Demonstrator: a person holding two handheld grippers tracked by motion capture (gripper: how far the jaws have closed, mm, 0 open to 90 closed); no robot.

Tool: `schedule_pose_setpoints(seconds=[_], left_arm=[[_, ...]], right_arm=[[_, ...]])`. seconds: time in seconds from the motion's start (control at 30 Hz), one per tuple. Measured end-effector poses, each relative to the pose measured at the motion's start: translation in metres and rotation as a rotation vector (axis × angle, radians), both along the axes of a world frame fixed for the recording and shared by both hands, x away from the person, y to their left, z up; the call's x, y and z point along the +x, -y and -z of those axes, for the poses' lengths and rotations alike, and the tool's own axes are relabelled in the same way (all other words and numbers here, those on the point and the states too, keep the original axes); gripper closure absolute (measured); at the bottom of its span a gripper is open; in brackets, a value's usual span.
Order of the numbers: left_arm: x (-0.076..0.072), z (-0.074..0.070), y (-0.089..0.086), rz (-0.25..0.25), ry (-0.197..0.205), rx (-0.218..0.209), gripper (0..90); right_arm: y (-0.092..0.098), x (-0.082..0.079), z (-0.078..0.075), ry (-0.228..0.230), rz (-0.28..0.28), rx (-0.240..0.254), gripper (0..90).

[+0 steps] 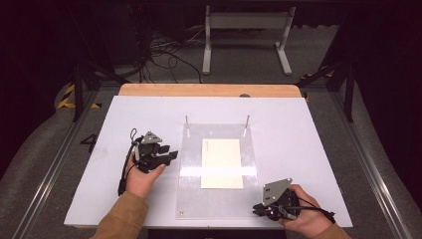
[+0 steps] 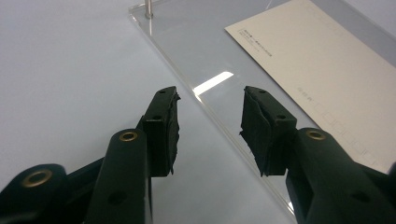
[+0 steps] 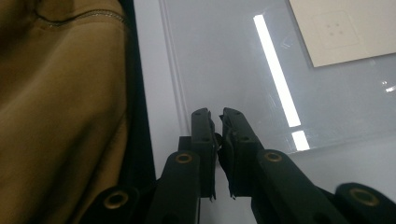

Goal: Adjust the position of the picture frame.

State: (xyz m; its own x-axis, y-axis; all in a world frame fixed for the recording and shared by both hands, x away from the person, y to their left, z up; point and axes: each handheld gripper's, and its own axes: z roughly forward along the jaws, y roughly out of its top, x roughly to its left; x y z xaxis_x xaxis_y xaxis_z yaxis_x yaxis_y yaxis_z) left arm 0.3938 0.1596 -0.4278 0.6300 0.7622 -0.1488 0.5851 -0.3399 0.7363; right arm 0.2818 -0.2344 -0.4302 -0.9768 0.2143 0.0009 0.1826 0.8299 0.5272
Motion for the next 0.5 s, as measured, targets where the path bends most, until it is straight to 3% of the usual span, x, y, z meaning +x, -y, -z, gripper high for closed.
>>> schedule_pose_setpoints(seconds=[0.27,0.5], left_arm=[[-0.005,0.0013,-0.0062,-0.002,0.002,-0.001,55.4],[-0.0061,0.0011,-0.0031,0.006,0.006,0.003,54.4]], right_arm=[[0.0022,-0.0064,-0.0021,-0.031,-0.036,-0.028,83.4],[0.0056,-0.0082,-0.0029,-0.061,-0.035,-0.03,83.2]])
